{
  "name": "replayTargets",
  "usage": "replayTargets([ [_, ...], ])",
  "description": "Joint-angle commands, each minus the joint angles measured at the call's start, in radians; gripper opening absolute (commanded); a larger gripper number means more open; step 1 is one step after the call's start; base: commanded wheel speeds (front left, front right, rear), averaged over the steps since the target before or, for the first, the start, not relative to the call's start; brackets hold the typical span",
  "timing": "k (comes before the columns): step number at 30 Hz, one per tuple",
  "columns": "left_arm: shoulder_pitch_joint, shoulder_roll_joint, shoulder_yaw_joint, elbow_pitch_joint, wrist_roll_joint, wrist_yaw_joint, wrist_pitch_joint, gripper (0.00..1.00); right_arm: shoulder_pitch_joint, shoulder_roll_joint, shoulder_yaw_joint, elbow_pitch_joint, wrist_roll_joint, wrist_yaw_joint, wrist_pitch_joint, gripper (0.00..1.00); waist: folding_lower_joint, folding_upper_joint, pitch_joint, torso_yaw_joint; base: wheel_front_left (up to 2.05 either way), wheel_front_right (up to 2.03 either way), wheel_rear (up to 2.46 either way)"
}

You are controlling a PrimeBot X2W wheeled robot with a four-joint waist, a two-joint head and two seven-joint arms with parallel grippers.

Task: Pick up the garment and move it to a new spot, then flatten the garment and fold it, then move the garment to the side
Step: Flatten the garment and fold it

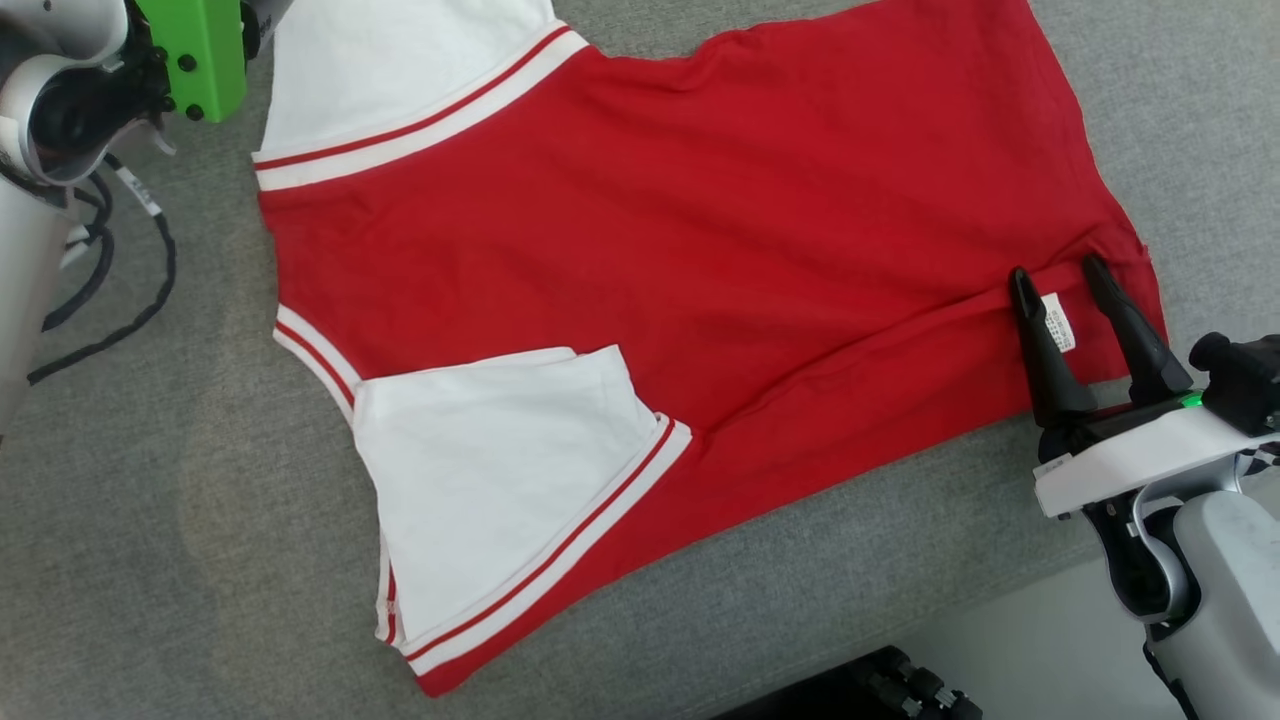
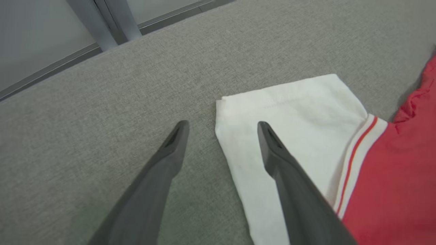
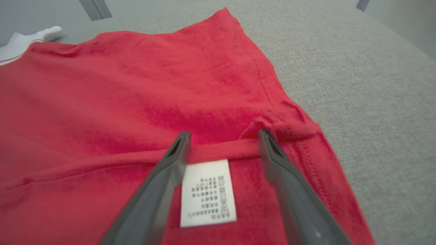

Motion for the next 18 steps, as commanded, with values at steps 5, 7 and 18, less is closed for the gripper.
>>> replayTargets([
  [5, -0.036, 0.027, -0.030, 0.029, 0.023, -0.005, -0.021, 1.00, -0.025, 0.011, 0.011, 0.007, 0.014, -0.002, -0.007, 1.00, -0.0001, -0.0001, 0.032, -0.027, 0.00, 0.00, 0.00],
  [7, -0.040, 0.026, -0.039, 0.035, 0.021, -0.005, -0.028, 1.00, -0.029, 0.015, 0.009, 0.004, 0.014, -0.002, -0.007, 1.00, -0.0001, -0.0001, 0.036, -0.029, 0.00, 0.00, 0.00],
  [18, -0.080, 0.041, -0.078, 0.088, 0.047, -0.005, -0.092, 0.69, -0.052, 0.019, 0.015, -0.014, 0.009, -0.002, -0.008, 1.00, -0.0001, -0.0001, 0.047, -0.054, 0.00, 0.00, 0.00],
])
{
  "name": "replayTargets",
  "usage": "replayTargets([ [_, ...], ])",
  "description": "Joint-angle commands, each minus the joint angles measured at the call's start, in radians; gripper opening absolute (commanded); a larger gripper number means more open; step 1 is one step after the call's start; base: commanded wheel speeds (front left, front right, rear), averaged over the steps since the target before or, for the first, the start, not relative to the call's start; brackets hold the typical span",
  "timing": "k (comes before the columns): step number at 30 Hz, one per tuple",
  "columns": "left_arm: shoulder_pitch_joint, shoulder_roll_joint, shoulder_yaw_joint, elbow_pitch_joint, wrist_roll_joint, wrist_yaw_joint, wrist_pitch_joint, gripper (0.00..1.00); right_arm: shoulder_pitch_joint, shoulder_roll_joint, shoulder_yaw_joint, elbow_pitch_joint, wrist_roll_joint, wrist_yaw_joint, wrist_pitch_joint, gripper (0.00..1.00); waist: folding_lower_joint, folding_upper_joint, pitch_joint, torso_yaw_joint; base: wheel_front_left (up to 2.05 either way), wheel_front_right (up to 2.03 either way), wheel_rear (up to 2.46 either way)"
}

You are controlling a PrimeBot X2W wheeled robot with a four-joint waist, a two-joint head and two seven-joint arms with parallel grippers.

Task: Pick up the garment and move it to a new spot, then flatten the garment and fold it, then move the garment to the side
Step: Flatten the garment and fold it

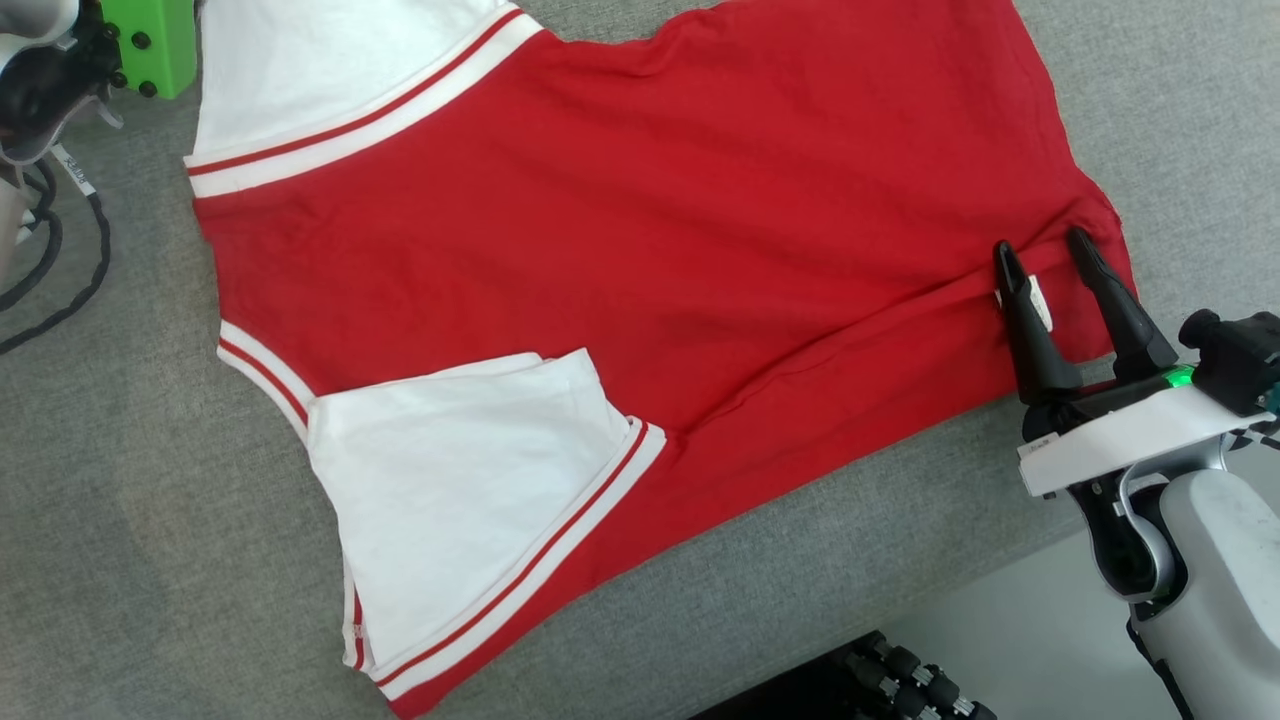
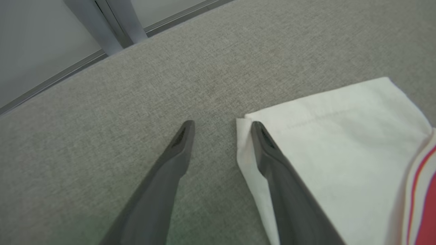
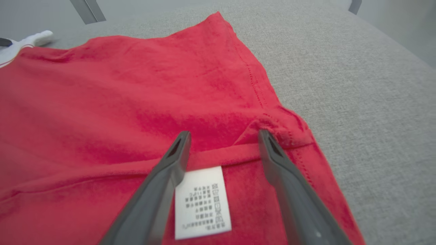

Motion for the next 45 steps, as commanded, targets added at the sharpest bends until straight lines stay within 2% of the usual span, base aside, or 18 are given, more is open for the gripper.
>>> replayTargets([
  [1, -0.014, 0.008, -0.008, 0.008, 0.003, -0.003, -0.008, 0.50, -0.012, -0.001, -0.002, -0.005, 0.004, -0.002, -0.004, 1.00, -0.0001, 0.0000, 0.001, -0.006, 0.00, 0.00, 0.00],
  [2, -0.015, 0.010, -0.013, 0.011, 0.001, -0.003, -0.007, 0.43, -0.011, -0.002, -0.003, -0.006, 0.006, -0.002, -0.004, 1.00, -0.0001, 0.0000, 0.000, -0.009, 0.00, 0.00, 0.00],
  [3, -0.013, 0.010, -0.018, 0.015, -0.007, -0.003, -0.008, 0.30, -0.010, -0.002, -0.005, -0.006, 0.007, -0.002, -0.004, 1.00, -0.0001, 0.0000, 0.000, -0.012, 0.00, 0.00, 0.00],
  [4, -0.011, 0.010, -0.022, 0.017, -0.015, -0.003, -0.005, 0.24, -0.009, -0.002, -0.005, -0.006, 0.008, -0.002, -0.004, 1.00, -0.0001, 0.0000, 0.000, -0.014, 0.00, 0.00, 0.00],
  [5, -0.006, 0.011, -0.033, 0.016, -0.025, -0.003, 0.005, 0.00, -0.009, -0.002, -0.005, -0.007, 0.008, -0.002, -0.004, 1.00, -0.0001, 0.0000, -0.001, -0.017, 0.00, 0.00, 0.00],
  [8, 0.004, 0.021, -0.057, 0.002, -0.049, -0.003, 0.013, 0.00, -0.012, -0.004, -0.008, -0.002, -0.003, -0.002, -0.004, 1.00, -0.0001, 0.0000, -0.003, -0.023, 0.00, 0.00, 0.00],
  [15, 0.004, 0.037, -0.090, -0.050, -0.115, -0.003, -0.045, 0.00, -0.071, -0.034, -0.009, 0.019, 0.014, -0.002, 0.004, 1.00, -0.0001, 0.0000, -0.037, -0.005, 0.00, 0.00, 0.00],
  [21, 0.028, 0.057, -0.125, -0.127, -0.198, -0.004, -0.069, 0.00, -0.201, -0.065, -0.083, 0.112, -0.023, -0.002, 0.177, 1.00, -0.0001, 0.0000, -0.077, 0.051, 0.00, 0.00, 0.00],
  [27, 0.046, 0.085, -0.164, -0.203, -0.247, -0.004, -0.087, 0.00, -0.380, -0.064, -0.139, 0.222, -0.147, -0.002, 0.360, 1.00, -0.0001, 0.0000, -0.098, 0.120, 0.00, 0.00, 0.00],
  [28, 0.047, 0.092, -0.175, -0.222, -0.256, -0.004, -0.093, 0.00, -0.428, -0.071, -0.138, 0.253, -0.200, -0.002, 0.398, 1.00, -0.0001, 0.0000, -0.096, 0.140, 0.00, 0.00, 0.00],
  [31, 0.044, 0.102, -0.186, -0.247, -0.265, -0.004, -0.102, 0.00, -0.493, -0.066, -0.127, 0.302, -0.266, -0.002, 0.443, 1.00, -0.0001, 0.0000, -0.087, 0.165, 0.00, 0.00, 0.00],
  [37, 0.032, 0.108, -0.210, -0.278, -0.273, -0.004, -0.115, 0.00, -0.579, -0.074, -0.113, 0.407, -0.345, -0.002, 0.469, 1.00, -0.0001, 0.0000, -0.065, 0.198, 0.00, 0.00, 0.00],
  [45, 0.021, 0.116, -0.233, -0.289, -0.275, -0.003, -0.128, 0.00, -0.621, -0.074, -0.107, 0.506, -0.380, -0.002, 0.480, 1.00, -0.0001, 0.0000, -0.050, 0.213, 0.00, 0.00, 0.00],
])
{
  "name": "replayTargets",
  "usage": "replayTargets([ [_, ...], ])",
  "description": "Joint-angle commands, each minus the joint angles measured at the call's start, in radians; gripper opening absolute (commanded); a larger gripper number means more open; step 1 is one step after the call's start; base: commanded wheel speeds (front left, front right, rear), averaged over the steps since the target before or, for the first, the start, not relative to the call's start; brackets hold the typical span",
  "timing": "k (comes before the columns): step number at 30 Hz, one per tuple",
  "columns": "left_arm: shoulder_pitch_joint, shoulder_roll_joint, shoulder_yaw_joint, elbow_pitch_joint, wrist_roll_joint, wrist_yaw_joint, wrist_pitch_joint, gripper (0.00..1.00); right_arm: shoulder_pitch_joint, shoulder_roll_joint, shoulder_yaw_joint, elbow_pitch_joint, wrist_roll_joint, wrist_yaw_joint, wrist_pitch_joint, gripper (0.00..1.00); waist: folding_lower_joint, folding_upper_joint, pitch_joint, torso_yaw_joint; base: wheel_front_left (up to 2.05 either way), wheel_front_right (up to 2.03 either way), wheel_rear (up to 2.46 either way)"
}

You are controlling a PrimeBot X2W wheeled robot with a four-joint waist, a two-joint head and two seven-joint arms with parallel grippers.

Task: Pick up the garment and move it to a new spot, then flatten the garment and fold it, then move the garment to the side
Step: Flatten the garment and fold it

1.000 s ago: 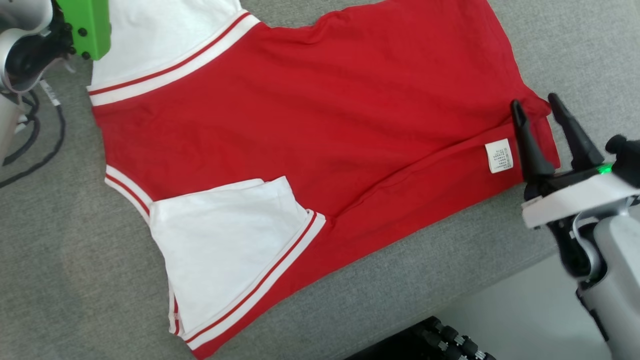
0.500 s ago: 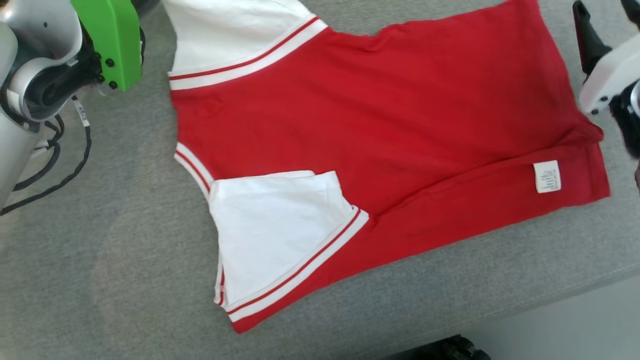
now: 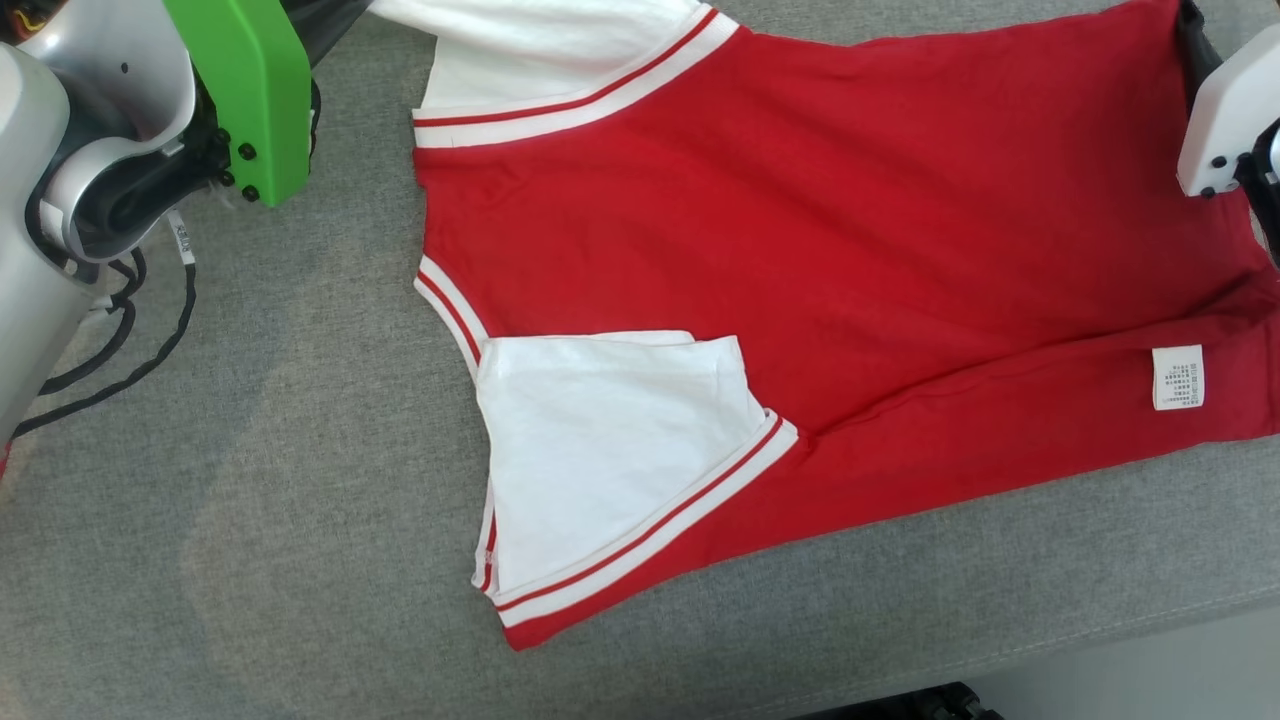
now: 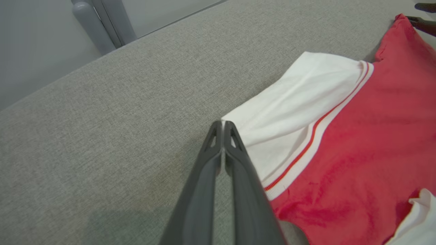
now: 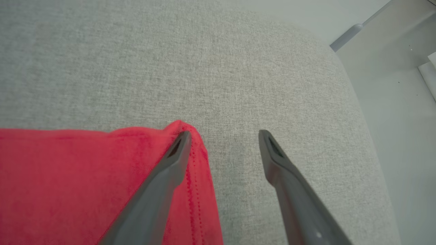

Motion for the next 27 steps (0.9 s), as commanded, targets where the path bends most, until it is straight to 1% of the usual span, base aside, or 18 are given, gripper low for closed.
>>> replayTargets([
  [1, -0.009, 0.010, -0.002, 0.001, -0.010, -0.003, -0.006, 0.00, -0.009, 0.005, 0.004, 0.009, 0.007, -0.002, 0.001, 1.00, 0.0000, -0.0001, 0.001, 0.000, 0.00, 0.00, 0.00],
  [4, -0.011, 0.011, -0.008, 0.005, -0.012, -0.003, -0.007, 0.00, -0.014, 0.022, 0.014, 0.018, 0.027, -0.002, -0.001, 1.00, 0.0000, -0.0001, -0.001, -0.003, 0.00, 0.00, 0.00],
  [12, -0.018, -0.002, -0.024, 0.011, -0.015, -0.003, -0.020, 0.00, -0.023, 0.011, 0.057, 0.045, 0.055, -0.002, 0.014, 1.00, 0.0000, -0.0001, 0.000, 0.007, 0.00, 0.00, 0.00],
  [13, -0.018, -0.002, -0.028, 0.012, -0.015, -0.003, -0.023, 0.00, -0.027, 0.009, 0.066, 0.047, 0.056, -0.002, 0.019, 0.96, 0.0000, -0.0001, 0.001, 0.009, 0.00, 0.00, 0.00],
  [14, -0.019, -0.003, -0.030, 0.013, -0.016, -0.003, -0.026, 0.00, -0.030, 0.006, 0.074, 0.047, 0.056, -0.002, 0.021, 0.89, 0.0000, -0.0001, 0.001, 0.010, 0.00, 0.00, 0.00],
  [15, -0.018, -0.003, -0.033, 0.014, -0.019, -0.003, -0.027, 0.00, -0.033, 0.005, 0.085, 0.045, 0.060, -0.001, 0.024, 0.71, 0.0000, -0.0001, 0.001, 0.011, 0.00, 0.00, 0.00],
  [16, -0.018, -0.003, -0.035, 0.015, -0.019, -0.003, -0.029, 0.00, -0.034, 0.003, 0.095, 0.044, 0.064, -0.001, 0.030, 0.48, 0.0000, -0.0001, 0.001, 0.012, 0.00, 0.00, 0.00],
  [17, -0.018, -0.003, -0.037, 0.017, -0.020, -0.003, -0.030, 0.00, -0.036, -0.002, 0.105, 0.045, 0.069, -0.001, 0.035, 0.34, 0.0000, -0.0001, 0.001, 0.013, 0.00, 0.00, 0.00],
  [18, -0.019, -0.004, -0.039, 0.018, -0.021, -0.003, -0.033, 0.00, -0.037, -0.005, 0.112, 0.044, 0.074, -0.001, 0.040, 0.23, 0.0000, -0.0001, 0.001, 0.014, 0.00, 0.00, 0.00],
  [19, -0.019, -0.005, -0.041, 0.020, -0.022, -0.003, -0.035, 0.00, -0.036, -0.008, 0.119, 0.045, 0.083, -0.002, 0.048, 0.00, 0.0000, -0.0001, 0.001, 0.015, 0.00, 0.00, 0.00],
  [24, -0.022, -0.009, -0.050, 0.029, -0.027, -0.003, -0.047, 0.00, -0.040, -0.020, 0.144, 0.043, 0.111, -0.002, 0.075, 0.00, 0.0000, -0.0001, 0.000, 0.020, 0.00, 0.00, 0.00],
  [27, -0.027, -0.011, -0.056, 0.032, -0.024, -0.003, -0.065, 0.00, -0.048, -0.034, 0.148, 0.027, 0.125, -0.002, 0.068, 0.00, 0.0000, -0.0001, -0.003, 0.024, 0.00, 0.00, 0.00],
])
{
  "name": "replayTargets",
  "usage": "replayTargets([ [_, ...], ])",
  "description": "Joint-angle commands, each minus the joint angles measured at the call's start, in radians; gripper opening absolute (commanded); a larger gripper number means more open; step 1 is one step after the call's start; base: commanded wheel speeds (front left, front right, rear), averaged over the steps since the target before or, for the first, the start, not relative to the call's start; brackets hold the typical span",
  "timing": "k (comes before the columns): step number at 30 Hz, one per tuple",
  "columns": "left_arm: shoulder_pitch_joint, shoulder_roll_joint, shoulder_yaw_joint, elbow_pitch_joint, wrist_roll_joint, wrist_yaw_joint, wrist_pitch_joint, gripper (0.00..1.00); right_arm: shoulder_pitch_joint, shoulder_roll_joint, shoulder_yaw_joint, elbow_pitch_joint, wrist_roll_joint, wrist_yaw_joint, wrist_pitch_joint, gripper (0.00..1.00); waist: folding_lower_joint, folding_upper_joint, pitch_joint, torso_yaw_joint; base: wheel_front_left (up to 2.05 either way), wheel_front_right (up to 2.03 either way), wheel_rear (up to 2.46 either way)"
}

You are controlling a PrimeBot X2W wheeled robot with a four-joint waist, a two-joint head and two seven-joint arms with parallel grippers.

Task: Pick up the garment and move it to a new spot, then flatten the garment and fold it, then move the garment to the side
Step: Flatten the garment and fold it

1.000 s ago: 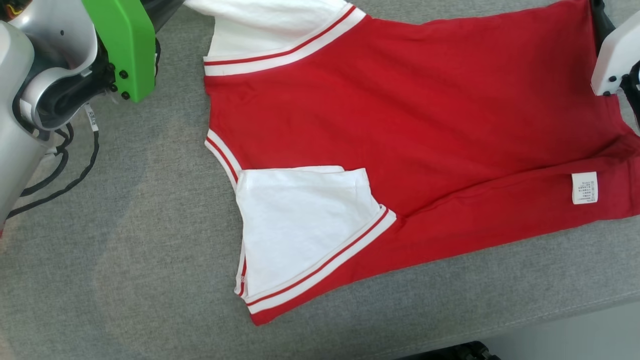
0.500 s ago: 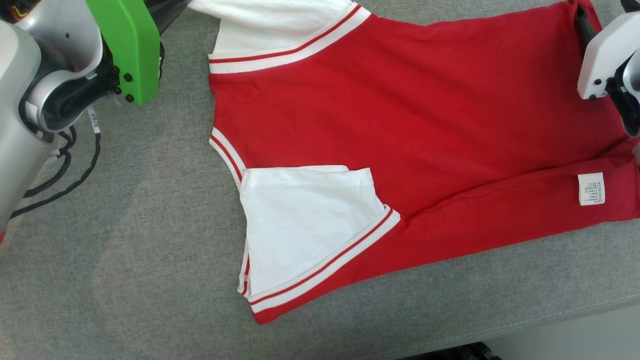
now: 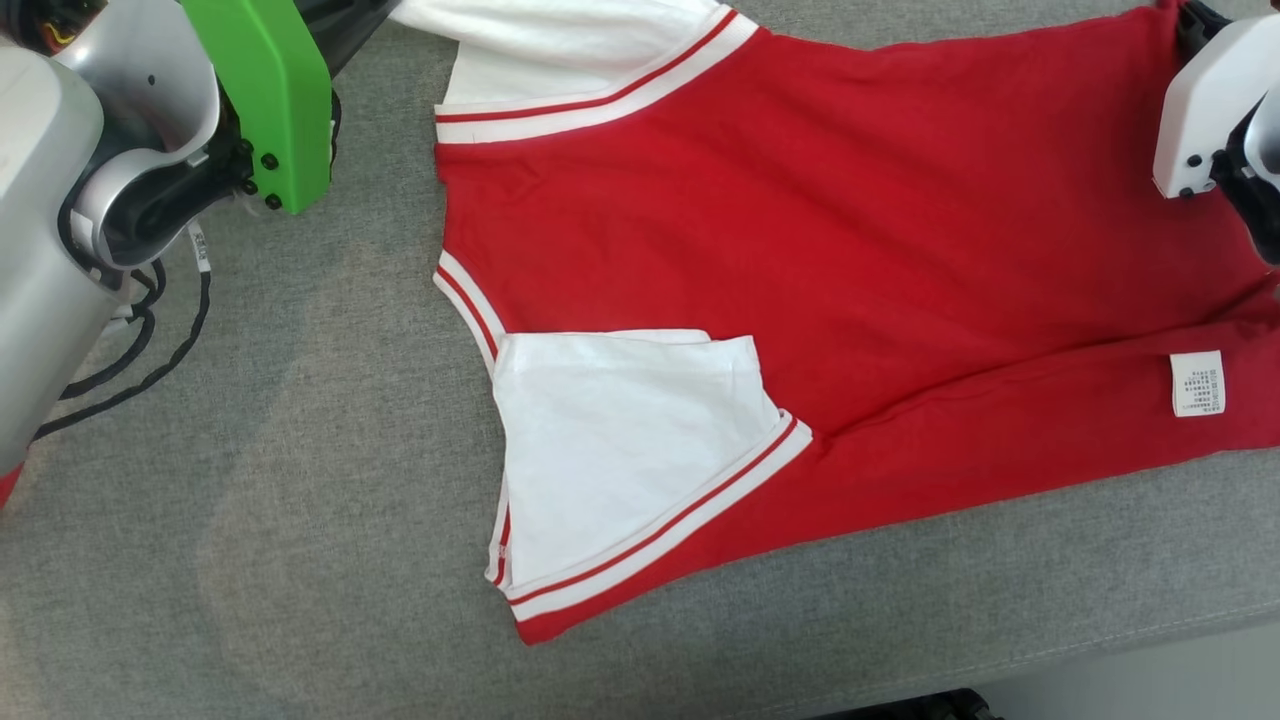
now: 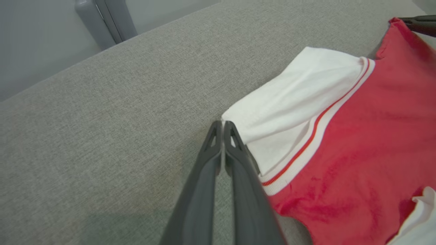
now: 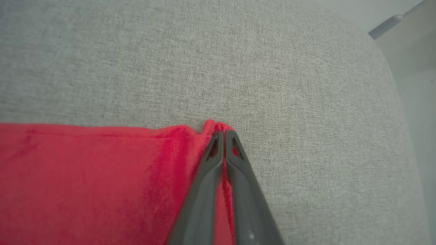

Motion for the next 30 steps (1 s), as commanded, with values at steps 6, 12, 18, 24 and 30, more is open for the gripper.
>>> replayTargets([
  [6, -0.020, 0.006, -0.016, 0.008, -0.003, -0.003, -0.045, 0.00, 0.003, -0.020, -0.006, -0.026, 0.031, -0.002, -0.024, 0.00, 0.0000, 0.0000, -0.021, 0.005, 0.00, 0.00, 0.00],
  [12, -0.024, 0.011, -0.035, 0.013, -0.011, -0.003, -0.067, 0.00, 0.021, -0.028, -0.007, -0.052, 0.061, -0.002, -0.032, 0.00, 0.0000, 0.0000, -0.038, 0.005, 0.00, 0.00, 0.00],
  [18, -0.042, 0.016, -0.039, 0.017, -0.002, -0.003, -0.118, 0.00, 0.007, -0.036, -0.029, -0.084, 0.075, -0.002, -0.072, 0.00, 0.0000, 0.0000, -0.058, 0.000, 0.00, 0.00, 0.00],
  [24, -0.062, 0.015, -0.025, 0.025, 0.018, -0.003, -0.217, 0.00, 0.017, -0.056, -0.070, -0.107, 0.091, -0.002, -0.120, 0.00, 0.0000, 0.0000, -0.087, 0.003, 0.00, 0.00, 0.00],
  [30, -0.019, 0.033, -0.029, -0.016, -0.019, -0.003, -0.265, 0.00, 0.087, -0.072, -0.096, -0.161, 0.161, -0.002, -0.140, 0.00, 0.0000, 0.0000, -0.129, 0.015, 0.00, 0.00, 0.00],
])
